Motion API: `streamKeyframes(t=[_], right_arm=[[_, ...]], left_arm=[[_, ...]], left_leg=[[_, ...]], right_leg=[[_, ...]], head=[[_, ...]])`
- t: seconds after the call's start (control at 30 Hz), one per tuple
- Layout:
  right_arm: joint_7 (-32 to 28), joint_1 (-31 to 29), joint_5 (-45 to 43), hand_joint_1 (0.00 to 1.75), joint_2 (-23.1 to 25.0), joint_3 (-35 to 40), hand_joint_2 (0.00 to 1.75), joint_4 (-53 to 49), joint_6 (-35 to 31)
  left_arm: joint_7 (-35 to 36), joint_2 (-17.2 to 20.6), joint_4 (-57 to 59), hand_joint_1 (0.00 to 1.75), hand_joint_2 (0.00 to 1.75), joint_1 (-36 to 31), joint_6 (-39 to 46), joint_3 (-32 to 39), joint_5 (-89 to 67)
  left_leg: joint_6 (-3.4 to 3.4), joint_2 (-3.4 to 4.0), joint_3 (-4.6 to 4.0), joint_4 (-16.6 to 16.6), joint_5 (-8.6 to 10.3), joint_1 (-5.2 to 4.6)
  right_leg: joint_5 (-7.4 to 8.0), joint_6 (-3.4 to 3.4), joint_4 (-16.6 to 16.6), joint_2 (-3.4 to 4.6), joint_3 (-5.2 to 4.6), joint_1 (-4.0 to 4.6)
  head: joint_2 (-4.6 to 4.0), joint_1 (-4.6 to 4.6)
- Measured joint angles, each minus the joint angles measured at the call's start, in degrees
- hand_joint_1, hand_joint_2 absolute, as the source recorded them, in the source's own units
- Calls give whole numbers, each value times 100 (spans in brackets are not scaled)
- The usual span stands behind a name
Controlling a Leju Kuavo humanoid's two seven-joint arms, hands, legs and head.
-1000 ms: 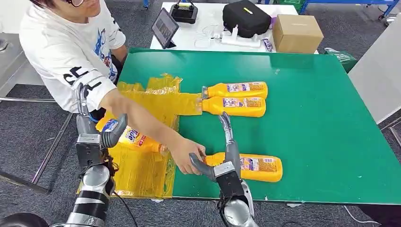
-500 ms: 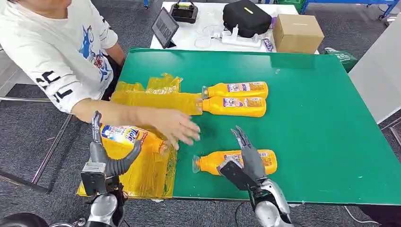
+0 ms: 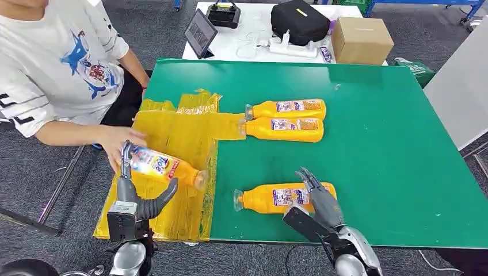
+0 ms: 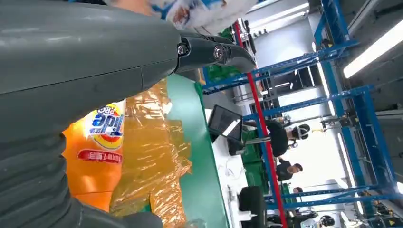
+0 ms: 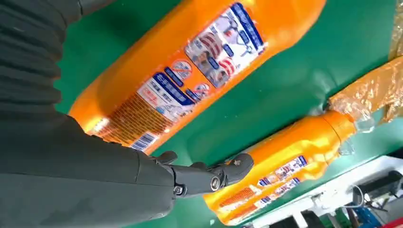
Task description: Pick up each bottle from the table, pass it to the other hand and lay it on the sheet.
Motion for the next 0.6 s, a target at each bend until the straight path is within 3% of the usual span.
streamKeyframes(t=[0.3, 0.6], right_arm=[[203, -75, -7, 0, -277, -4, 175, 76, 214], [339, -1075, 442, 0, -339, 0, 175, 1308, 277]], left_arm=[[52, -15, 105, 0, 175, -51, -153, -39, 48], [155, -15, 503, 0, 175, -241, -343, -57, 238]], left_leg=[[0, 0, -1, 0, 0, 0], [2, 6, 10, 1, 4, 0]], right_leg=[[0, 0, 0, 0, 1, 0], [5, 3, 0, 3, 9, 0]], head=[[0, 0], [0, 0]])
